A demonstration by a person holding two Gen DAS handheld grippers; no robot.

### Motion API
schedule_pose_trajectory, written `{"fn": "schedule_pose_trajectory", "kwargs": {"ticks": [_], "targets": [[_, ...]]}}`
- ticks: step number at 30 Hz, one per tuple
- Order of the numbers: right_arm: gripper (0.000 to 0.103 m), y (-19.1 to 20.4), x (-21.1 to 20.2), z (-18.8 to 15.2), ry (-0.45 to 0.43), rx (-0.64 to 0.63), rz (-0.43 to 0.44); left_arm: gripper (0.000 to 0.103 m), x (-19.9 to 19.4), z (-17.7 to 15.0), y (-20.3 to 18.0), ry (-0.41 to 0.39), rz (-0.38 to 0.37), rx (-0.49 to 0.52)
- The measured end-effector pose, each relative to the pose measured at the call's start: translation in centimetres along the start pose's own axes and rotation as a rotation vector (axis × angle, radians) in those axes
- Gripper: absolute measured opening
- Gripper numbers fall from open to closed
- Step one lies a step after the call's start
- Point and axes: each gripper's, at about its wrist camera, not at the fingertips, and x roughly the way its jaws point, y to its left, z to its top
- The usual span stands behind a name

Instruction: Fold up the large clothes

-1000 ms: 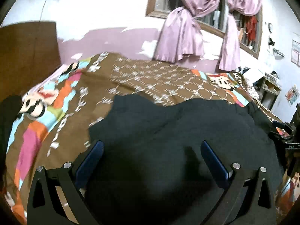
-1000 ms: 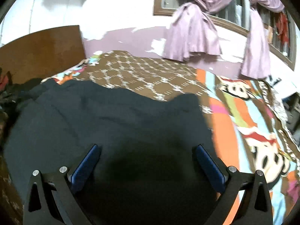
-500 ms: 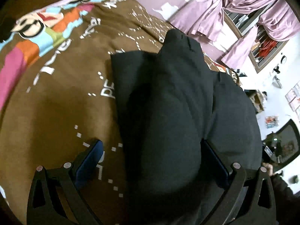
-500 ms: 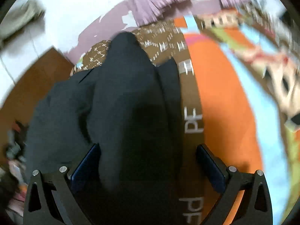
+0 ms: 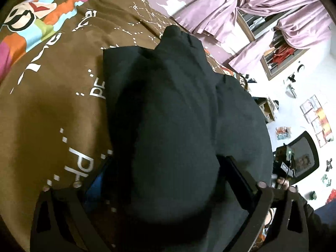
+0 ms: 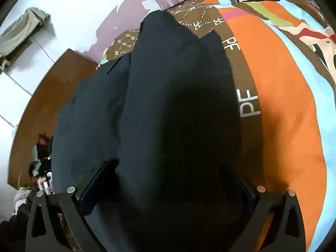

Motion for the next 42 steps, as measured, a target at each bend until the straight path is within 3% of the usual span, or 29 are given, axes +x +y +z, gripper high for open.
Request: {"fn": "schedule_pose_trajectory", "kwargs": {"ticks": [2, 5, 6, 10, 11, 15, 21, 26, 29, 35, 40, 42], "targets": [[0.101, 0.5, 0.0, 0.0, -0.007, 0.011, -0.032, 0.079, -0.1, 0.1, 0.0, -0.018, 0.029, -0.064], [0.085, 1.3, -0.1, -0.3, -0.028, 0.007, -0.061, 0.061, -0.3, 0.7, -0.5, -0.039, 0.069, -0.096], [0.076, 1.6, -0.3, -0.6, -0.035, 0.006, -0.062, 0.058, -0.3, 0.7, -0.8, -0.042, 0.083, -0.095], [0.04, 3.4, -1.4, -0.7, -0.057, -0.031, -0.054, 0.028, -1.8, 0.8, -2.7, -0.097, 0.105, -0.085], [0.036, 4.0, -1.7, -0.5, -0.062, -0.051, -0.062, 0.022, -2.1, 0.8, -3.3, -0.114, 0.108, -0.073], [0.025, 7.9, -3.5, 0.3, -0.109, -0.153, -0.049, 0.015, -4.0, 1.7, -7.4, -0.206, 0.127, 0.019], [0.023, 13.7, -5.8, 2.1, -0.243, -0.255, 0.036, 0.013, -8.0, 2.9, -11.0, -0.373, 0.131, 0.129], [0.022, 16.9, -5.3, 2.9, -0.324, -0.32, 0.071, 0.013, -11.4, 3.4, -10.9, -0.462, 0.148, 0.15], [0.022, 17.6, -3.6, 3.3, -0.311, -0.331, 0.058, 0.013, -11.3, 3.2, -9.1, -0.457, 0.177, 0.131], [0.023, 15.6, 2.1, 2.6, -0.188, -0.255, -0.041, 0.017, -7.6, 2.4, -3.1, -0.349, 0.257, 0.017], [0.041, 13.2, 3.2, 2.2, -0.152, -0.179, -0.157, 0.032, -7.1, 1.8, -2.1, -0.321, 0.324, 0.027], [0.061, 13.0, 3.2, 1.6, -0.153, -0.172, -0.234, 0.044, -6.9, 1.4, -2.4, -0.316, 0.383, 0.039]]}}
